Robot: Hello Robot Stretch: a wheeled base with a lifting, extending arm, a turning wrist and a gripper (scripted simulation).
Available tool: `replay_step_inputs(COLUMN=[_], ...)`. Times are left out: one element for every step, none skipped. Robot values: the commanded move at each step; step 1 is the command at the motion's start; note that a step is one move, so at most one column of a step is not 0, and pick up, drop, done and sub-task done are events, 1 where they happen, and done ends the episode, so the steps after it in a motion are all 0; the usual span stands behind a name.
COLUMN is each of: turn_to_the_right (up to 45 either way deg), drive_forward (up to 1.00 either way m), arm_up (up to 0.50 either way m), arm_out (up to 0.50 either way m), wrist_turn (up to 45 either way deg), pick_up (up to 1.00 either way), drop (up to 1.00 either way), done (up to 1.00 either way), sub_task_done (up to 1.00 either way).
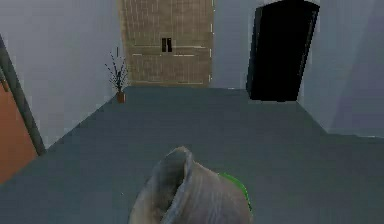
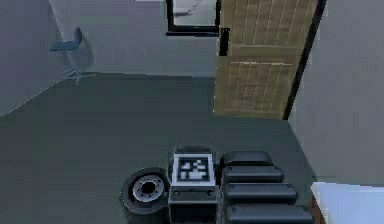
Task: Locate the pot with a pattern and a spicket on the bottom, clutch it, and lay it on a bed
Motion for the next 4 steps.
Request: replay_step_inputs(turn_to_the_right=[-45.0,-3.0,0.0,12.0], drive_forward=[0.0,0.0,0.3,0.0], arm_up=[0.0,0.0,0.0,0.0], arm_out=[0.0,0.0,0.0,0.0], wrist_turn=[0.0,0.0,0.0,0.0], pick_up=[0.0,0.0,0.0,0.0], drop=[0.0,0.0,0.0,0.0], done=[0.0,0.0,0.0,0.0], sub_task_done=[0.0,0.0,0.0,0.0])
